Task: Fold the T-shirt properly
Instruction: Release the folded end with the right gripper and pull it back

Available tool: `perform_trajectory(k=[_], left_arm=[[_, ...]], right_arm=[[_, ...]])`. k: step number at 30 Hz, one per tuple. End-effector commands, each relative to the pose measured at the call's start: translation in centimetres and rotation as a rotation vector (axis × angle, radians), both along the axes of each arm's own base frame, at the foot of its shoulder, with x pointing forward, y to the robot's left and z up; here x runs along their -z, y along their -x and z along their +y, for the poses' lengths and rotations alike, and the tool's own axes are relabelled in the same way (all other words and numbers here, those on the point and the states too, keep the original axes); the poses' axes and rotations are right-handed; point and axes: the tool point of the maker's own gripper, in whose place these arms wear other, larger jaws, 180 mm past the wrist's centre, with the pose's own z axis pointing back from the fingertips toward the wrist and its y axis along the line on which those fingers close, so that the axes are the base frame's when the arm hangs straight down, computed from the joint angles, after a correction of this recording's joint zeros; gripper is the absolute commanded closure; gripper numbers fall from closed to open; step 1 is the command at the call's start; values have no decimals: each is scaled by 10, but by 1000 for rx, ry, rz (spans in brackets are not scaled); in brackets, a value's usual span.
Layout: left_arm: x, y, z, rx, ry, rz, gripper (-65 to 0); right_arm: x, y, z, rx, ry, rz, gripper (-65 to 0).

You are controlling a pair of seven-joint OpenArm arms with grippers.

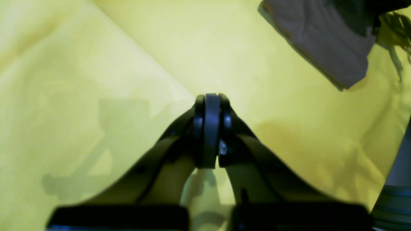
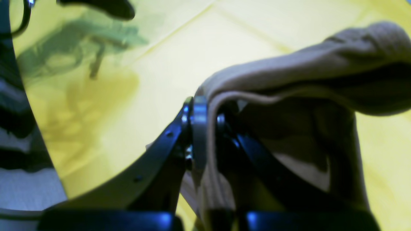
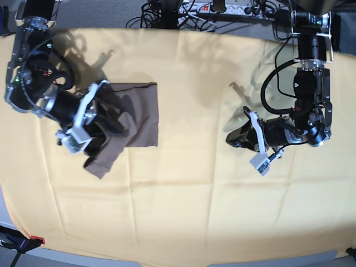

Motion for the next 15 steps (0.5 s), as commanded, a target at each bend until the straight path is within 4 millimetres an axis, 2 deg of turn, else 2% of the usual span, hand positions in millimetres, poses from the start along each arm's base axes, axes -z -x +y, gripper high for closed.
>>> perform_trajectory(k=[1,6,7,10,11,12,15], left_arm=[[-17,-8,-1,4,22,-52,0],[-17,-8,-1,4,22,-52,0],[-17,-8,-1,4,23,-52,0],[-18,-8,-1,3,26,-54,0],[-18,-8,-1,3,26,-54,0],[-18,-8,-1,3,26,-54,0],[-18,-8,-1,4,26,-55,0]], right_arm=[[-12,-2,8,-20,-29,-46,0],[-3,4,36,-69,-28,-38,0],[-4,3,40,-75,-33,-46,-27],[-11,1,52,-111,-41,-63,-330],[-14,1,55,-128,-47,-67,-406],[-20,2,60,-151,-60,-70,-439],[-47,6,70,-217,-124,-105,-437]])
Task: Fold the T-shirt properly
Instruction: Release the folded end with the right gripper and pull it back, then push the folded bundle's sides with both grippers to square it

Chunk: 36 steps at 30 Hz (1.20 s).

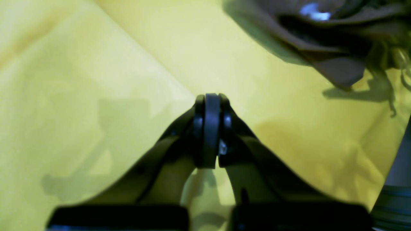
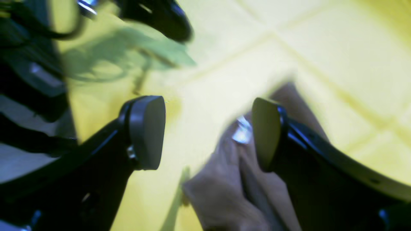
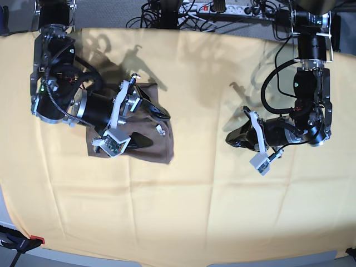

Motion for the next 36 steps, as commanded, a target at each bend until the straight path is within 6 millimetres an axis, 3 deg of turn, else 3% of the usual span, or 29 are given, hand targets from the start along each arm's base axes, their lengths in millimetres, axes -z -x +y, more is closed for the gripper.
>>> perform_trajectory(k=[1,4,8,10,12,14,18,23,30,36], left_arm=[[-18,-8,-1,4,25,-54,0],[-18,-8,-1,4,25,-54,0],[-18,-8,-1,4,26,-54,0],[-19,-8,-2,8,32,-56,0],[-23,-7,-5,26,51,-65,0],[-33,-4,-14,45,121,-65,0],[-47,4,-30,99,225,-49,0],[-39,21,-60,197,224,-11,0],[-29,77,-123,480,140,-10,0],[-6,110,-159,629,11,-104,0]], right_arm=[[-27,-1,3,-24,-49,-76,-437],[-42,-6,-8,22,-25,-149,-437],[-42,-16,-39,129,29,-158,-437],[-43,-21,-55,183,39,-161,-401],[-45,-24,-69,231,41,-168,-241],[-45,-28,-79,268,38,-167,0],[-30,-47,-92,311,13,-133,0],[8,-80,-100,342,71,-56,0],[32,-118,-106,358,126,23,0],[61,-142,-126,399,216,97,0]])
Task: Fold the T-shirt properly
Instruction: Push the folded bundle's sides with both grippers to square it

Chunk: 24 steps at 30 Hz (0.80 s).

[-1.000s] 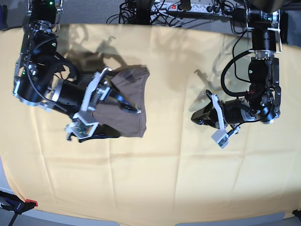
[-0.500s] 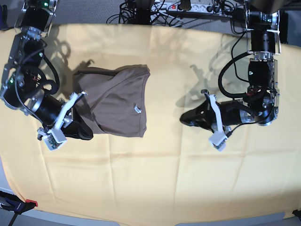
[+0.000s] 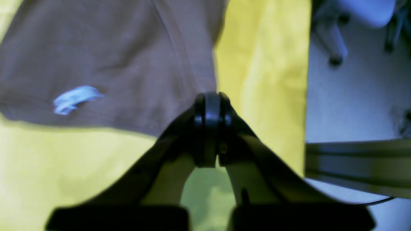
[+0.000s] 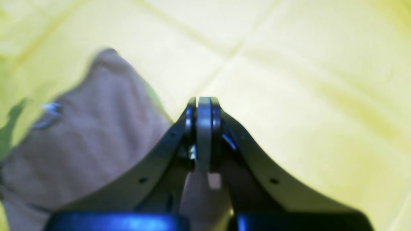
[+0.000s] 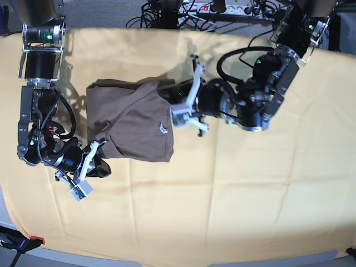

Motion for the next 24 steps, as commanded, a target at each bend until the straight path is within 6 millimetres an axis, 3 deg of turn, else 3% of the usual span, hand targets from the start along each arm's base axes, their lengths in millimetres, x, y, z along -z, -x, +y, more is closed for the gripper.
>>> perform_trajectory(k=[1,5,10,15,21,24], left_arm=[[-8,-3,-8,21,16,-51,0],[8,6,-26,77,-40,-149,0],[13,-10,-33,0,-67,-209,0],[25,-15,-38,-22,-78,-179,0],[40,-24,-26,-42,-147,-199,0],[44,-38,-21,-81,-172,-217,0]], right_arm=[[-18,-14,-7,14,-3,-55,0],[3,-18,-26,59,28,-7,0],[30,-10,-32,69,41,85,0],[35,0,-32,47,27,121,0],[33,8,-45,42,22,155,0],[32,12,-54,47,15,162,0]])
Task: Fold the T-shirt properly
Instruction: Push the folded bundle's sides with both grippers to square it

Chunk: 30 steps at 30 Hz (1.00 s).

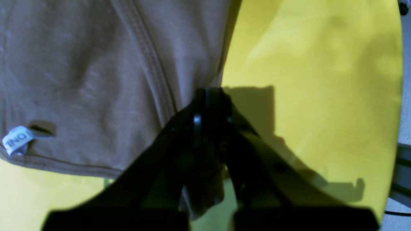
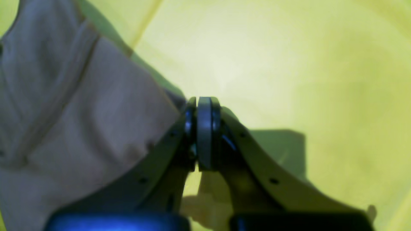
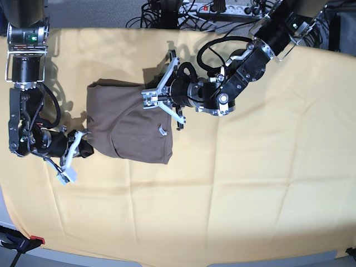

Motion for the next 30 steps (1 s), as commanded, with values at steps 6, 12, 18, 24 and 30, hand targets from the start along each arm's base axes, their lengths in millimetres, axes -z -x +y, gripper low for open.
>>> perform_trajectory(k=[6,12,18,24,30], left_arm=[[-6,-55,19,-66,-80,-99,0],[-8,-94,34,-113,-121,-128,0],[-34,-135,42,-135,-102,-236,0],[-34,-160,58,-178,-139,-257,0],[-73,-168,79,-310,-80,-159,0]], right_arm=[[-16,4,2,-26,-14,-51,0],[-12,27,14,-68,-14,-53,0],[-4,67,31,-131,-3,-43,0],[-17,84,43,-172,9,-93,0],[-44,63,11,-52,11,-186,0]])
